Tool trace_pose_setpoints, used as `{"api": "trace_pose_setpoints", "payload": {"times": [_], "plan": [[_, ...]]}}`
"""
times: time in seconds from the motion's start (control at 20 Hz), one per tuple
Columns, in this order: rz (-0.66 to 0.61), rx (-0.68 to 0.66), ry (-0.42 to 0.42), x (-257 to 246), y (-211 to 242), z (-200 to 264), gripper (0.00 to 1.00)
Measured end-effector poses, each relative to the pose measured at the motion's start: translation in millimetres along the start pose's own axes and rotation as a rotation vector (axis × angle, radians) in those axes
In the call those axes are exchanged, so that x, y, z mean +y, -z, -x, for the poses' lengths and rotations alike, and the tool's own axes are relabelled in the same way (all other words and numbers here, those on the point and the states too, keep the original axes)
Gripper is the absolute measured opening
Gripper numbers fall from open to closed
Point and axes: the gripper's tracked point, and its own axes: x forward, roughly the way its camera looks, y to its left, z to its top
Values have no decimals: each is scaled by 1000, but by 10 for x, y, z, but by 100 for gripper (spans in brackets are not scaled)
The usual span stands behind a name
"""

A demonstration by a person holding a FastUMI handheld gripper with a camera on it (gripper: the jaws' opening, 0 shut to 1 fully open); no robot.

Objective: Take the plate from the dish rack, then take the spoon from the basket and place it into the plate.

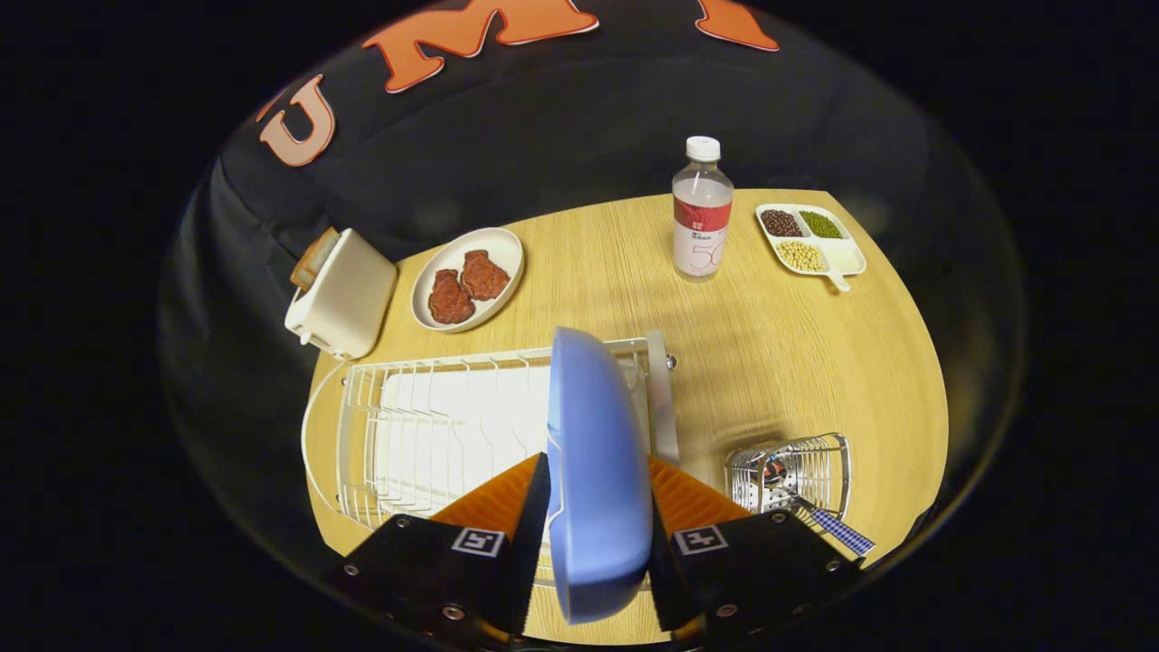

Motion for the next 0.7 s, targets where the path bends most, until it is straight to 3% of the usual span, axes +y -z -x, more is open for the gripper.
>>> {"api": "trace_pose_setpoints", "payload": {"times": [0.1,0.4,0.7], "plan": [[0,-2,44,-7,21,-43,38],[96,-102,240,-210,-268,256,32],[60,-168,134,-177,-214,678,32]]}}
